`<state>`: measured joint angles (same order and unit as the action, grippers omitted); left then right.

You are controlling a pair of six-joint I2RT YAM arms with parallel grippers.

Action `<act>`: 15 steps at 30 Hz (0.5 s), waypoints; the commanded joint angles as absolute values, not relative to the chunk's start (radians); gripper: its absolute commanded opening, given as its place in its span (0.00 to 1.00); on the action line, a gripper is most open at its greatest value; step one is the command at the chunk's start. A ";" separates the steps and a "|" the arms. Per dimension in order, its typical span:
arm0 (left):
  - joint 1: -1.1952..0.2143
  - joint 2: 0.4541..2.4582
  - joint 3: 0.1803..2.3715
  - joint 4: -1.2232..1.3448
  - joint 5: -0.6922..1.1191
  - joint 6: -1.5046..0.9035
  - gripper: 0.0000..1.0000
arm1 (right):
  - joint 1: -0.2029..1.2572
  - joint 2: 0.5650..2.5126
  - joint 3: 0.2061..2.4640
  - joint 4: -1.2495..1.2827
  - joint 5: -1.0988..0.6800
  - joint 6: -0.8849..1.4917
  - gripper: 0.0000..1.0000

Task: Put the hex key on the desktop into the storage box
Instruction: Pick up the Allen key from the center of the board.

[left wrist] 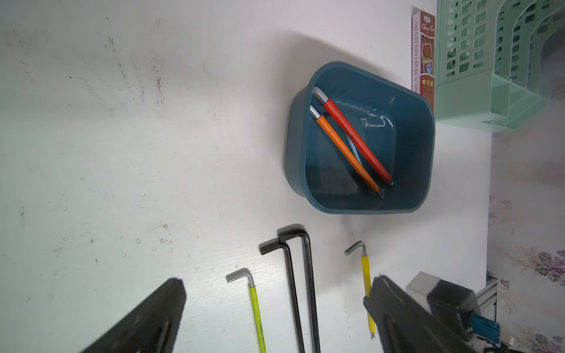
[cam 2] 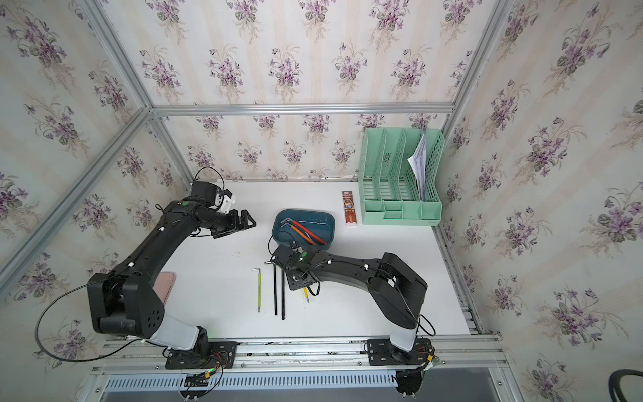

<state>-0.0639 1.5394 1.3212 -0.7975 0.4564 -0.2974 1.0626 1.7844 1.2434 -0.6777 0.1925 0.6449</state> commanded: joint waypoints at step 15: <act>-0.064 1.554 1.322 -0.809 0.457 -0.296 0.99 | 0.879 1.705 1.345 -0.591 0.193 0.211 0.00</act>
<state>-0.0643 1.5520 1.3212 -0.7975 0.4564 -0.2977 0.9035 1.6989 1.3113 -0.6304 0.2146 0.3378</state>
